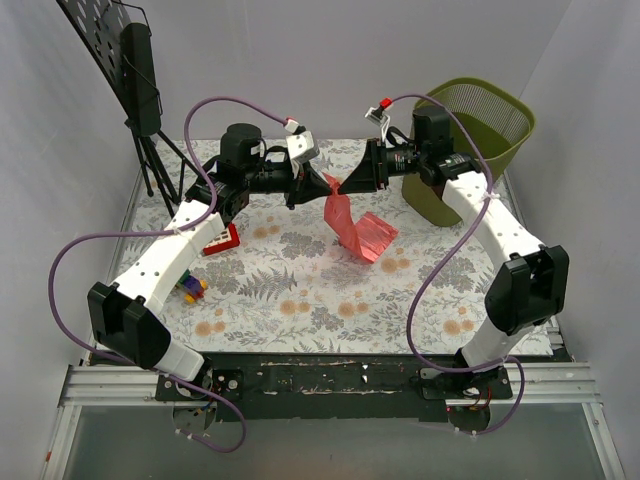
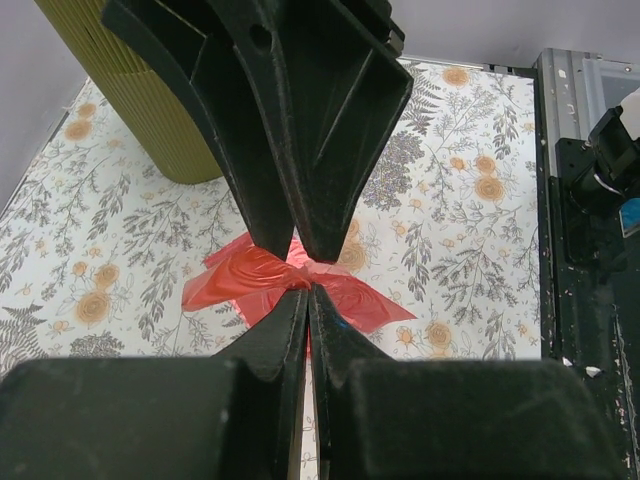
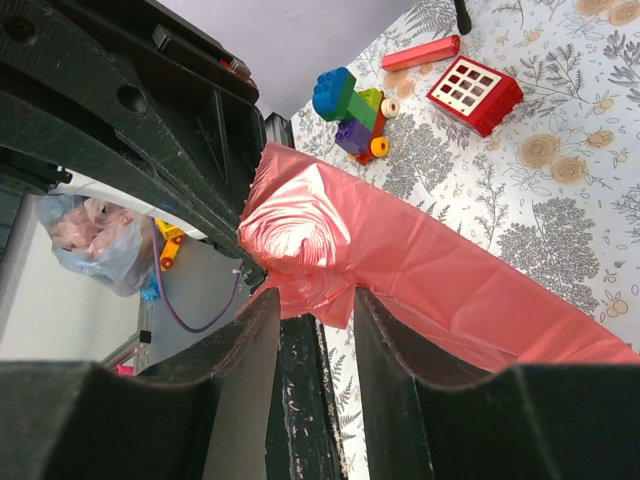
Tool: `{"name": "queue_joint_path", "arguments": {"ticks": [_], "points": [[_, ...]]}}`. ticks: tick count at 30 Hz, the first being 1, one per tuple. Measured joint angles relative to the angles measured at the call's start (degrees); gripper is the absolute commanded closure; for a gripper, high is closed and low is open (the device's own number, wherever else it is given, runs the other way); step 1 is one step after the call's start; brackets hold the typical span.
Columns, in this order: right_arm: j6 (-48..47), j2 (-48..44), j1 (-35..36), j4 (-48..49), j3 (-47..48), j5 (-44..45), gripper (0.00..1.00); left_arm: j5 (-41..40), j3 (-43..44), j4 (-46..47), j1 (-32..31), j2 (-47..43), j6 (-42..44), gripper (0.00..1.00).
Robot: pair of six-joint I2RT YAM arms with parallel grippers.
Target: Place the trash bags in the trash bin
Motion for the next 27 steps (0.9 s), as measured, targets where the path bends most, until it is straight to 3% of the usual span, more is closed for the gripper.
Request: {"name": "queue_joint_path", "arguments": {"ticks": [13, 20, 27], "points": [[3.4, 2.5, 0.5, 3.7, 1.1, -2.8, 0.57, -0.9, 0.0, -0.2, -0.4, 0.0, 0.0, 1.0], [4.7, 2.6, 0.9, 5.2, 1.7, -4.7, 0.53, -2.9, 0.0, -0.2, -0.6, 0.0, 0.0, 1.0], [4.5, 2.8, 1.5, 5.6, 1.8, -4.2, 0.66, -3.0, 0.0, 0.3, -0.6, 0.0, -0.7, 1.0]]}}
